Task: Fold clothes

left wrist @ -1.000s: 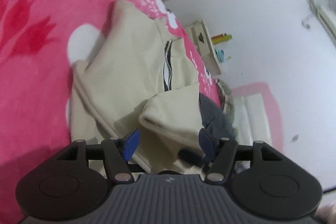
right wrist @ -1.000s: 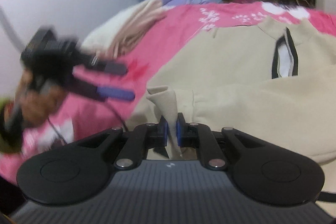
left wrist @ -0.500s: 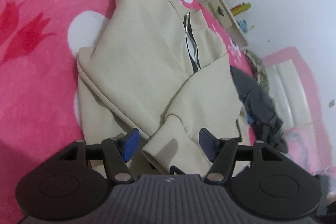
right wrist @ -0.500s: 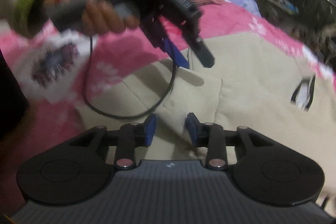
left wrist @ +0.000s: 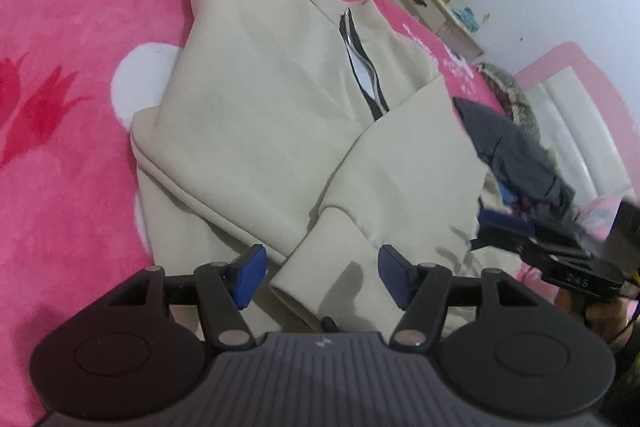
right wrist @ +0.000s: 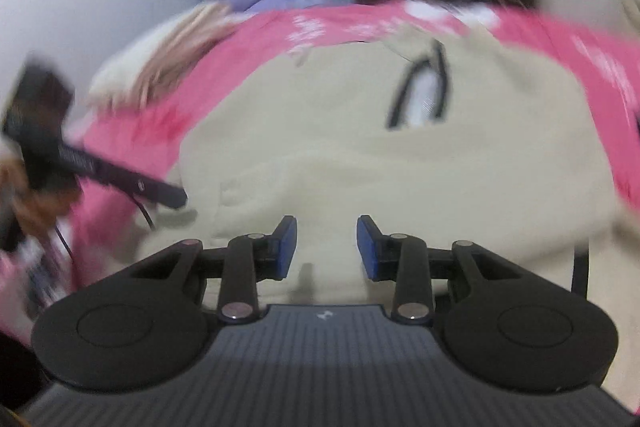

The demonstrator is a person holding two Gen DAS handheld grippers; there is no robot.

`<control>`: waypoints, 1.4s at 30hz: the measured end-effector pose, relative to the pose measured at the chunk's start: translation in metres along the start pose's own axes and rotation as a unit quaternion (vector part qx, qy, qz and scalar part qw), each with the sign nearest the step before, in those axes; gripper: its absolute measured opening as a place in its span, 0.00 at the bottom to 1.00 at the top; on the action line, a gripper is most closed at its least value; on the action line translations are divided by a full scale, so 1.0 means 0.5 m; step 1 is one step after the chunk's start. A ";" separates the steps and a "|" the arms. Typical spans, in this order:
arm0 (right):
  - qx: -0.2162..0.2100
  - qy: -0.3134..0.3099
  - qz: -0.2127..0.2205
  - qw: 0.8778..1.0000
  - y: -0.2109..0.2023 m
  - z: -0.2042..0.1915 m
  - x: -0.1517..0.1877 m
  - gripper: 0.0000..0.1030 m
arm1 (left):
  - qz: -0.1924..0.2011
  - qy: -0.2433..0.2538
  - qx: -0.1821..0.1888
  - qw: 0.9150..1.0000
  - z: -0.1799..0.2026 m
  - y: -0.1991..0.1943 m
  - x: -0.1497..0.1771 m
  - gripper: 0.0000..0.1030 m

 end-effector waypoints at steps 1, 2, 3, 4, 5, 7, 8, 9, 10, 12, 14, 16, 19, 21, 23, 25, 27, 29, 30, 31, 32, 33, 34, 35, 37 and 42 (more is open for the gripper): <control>-0.010 -0.035 -0.001 0.999 0.013 -0.015 -0.002 0.31 | 0.000 0.002 -0.004 1.000 0.001 0.000 0.001 0.61; -0.021 -0.064 -0.004 0.998 0.031 -0.030 -0.004 0.30 | 0.000 0.004 -0.007 1.000 0.002 -0.001 0.002 0.61; -0.028 -0.079 -0.007 0.996 0.043 -0.036 -0.006 0.30 | -0.001 0.006 -0.011 1.000 0.003 -0.002 0.002 0.61; -0.034 -0.094 -0.011 0.995 0.056 -0.043 -0.008 0.30 | -0.001 0.009 -0.015 1.000 0.003 -0.002 0.003 0.61; -0.040 -0.108 -0.015 0.993 0.068 -0.049 -0.010 0.29 | -0.001 0.012 -0.019 1.000 0.003 -0.001 0.003 0.61; -0.039 -0.125 -0.028 0.991 0.091 -0.047 -0.006 0.18 | -0.002 0.015 -0.026 1.000 0.002 -0.002 0.005 0.61; -0.038 -0.133 -0.037 0.990 0.104 -0.046 -0.002 0.10 | -0.003 0.015 -0.028 0.999 0.000 -0.001 0.006 0.61; -0.037 -0.134 -0.043 0.989 0.110 -0.044 0.002 0.02 | -0.004 0.014 -0.030 0.999 -0.001 -0.001 0.007 0.61; -0.037 -0.132 -0.045 0.990 0.115 -0.042 0.006 0.01 | -0.005 0.013 -0.031 0.999 -0.003 0.000 0.008 0.61; -0.032 -0.125 -0.033 0.991 0.102 -0.037 0.004 0.00 | -0.006 0.012 -0.031 0.999 -0.008 -0.001 0.008 0.61; -0.018 -0.099 -0.006 0.995 0.074 -0.022 -0.011 0.00 | -0.007 0.013 -0.029 0.999 -0.012 0.001 0.008 0.61; 0.014 -0.050 0.022 0.998 0.029 0.016 -0.034 0.00 | -0.007 0.016 -0.027 0.999 -0.014 0.003 0.007 0.61; 0.100 0.007 0.067 0.993 -0.058 0.102 -0.065 0.00 | -0.006 0.018 -0.025 1.000 -0.017 0.004 0.006 0.61; 0.180 0.026 0.094 0.979 -0.122 0.167 -0.079 0.00 | -0.006 0.019 -0.023 1.000 -0.019 0.006 0.004 0.61; 0.261 0.049 0.116 0.957 -0.185 0.229 -0.089 0.00 | -0.005 0.020 -0.021 1.000 -0.020 0.007 0.003 0.61; 0.295 0.108 0.123 0.941 -0.235 0.288 -0.091 0.00 | -0.005 0.021 -0.021 1.000 -0.021 0.009 0.002 0.61; 0.285 0.136 0.129 0.940 -0.240 0.295 -0.085 0.02 | -0.006 0.024 -0.021 0.999 -0.019 0.011 0.001 0.61; 0.225 0.142 0.125 0.956 -0.204 0.265 -0.083 0.03 | -0.008 0.029 -0.024 0.999 -0.016 0.015 0.000 0.61; 0.185 0.137 0.115 0.966 -0.170 0.238 -0.083 0.03 | -0.009 0.031 -0.027 0.999 -0.014 0.017 0.000 0.61; 0.146 0.130 0.104 0.975 -0.137 0.210 -0.084 0.03 | -0.009 0.033 -0.029 0.999 -0.012 0.019 -0.001 0.61; 0.106 0.119 0.089 0.983 -0.099 0.178 -0.083 0.05 | -0.009 0.035 -0.032 0.999 -0.010 0.020 -0.001 0.61; 0.068 0.104 0.074 0.989 -0.057 0.143 -0.084 0.07 | -0.009 0.038 -0.035 0.999 -0.007 0.021 -0.001 0.61; 0.033 0.091 0.055 0.994 -0.014 0.110 -0.084 0.07 | -0.009 0.039 -0.038 0.998 -0.005 0.022 0.000 0.61; -0.001 0.077 0.035 0.996 0.027 0.078 -0.083 0.09 | -0.010 0.040 -0.040 0.998 -0.004 0.023 0.000 0.61; -0.042 0.038 0.002 0.998 0.093 0.024 -0.081 0.13 | -0.009 0.044 -0.043 0.998 -0.002 0.022 0.002 0.61; -0.045 -0.023 -0.054 0.997 0.182 -0.033 -0.067 0.18 | -0.009 0.041 -0.040 0.998 -0.007 0.020 0.002 0.61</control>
Point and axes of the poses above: each gripper's, at about its wrist camera, not at the fingertips, and y roughly the way its jaws point, z to its right, x to its underside, the point moved 1 cm from there along y, roughly the way its jaws point, and after that the axes turned 8 degrees about z, right-handed, at the moved point
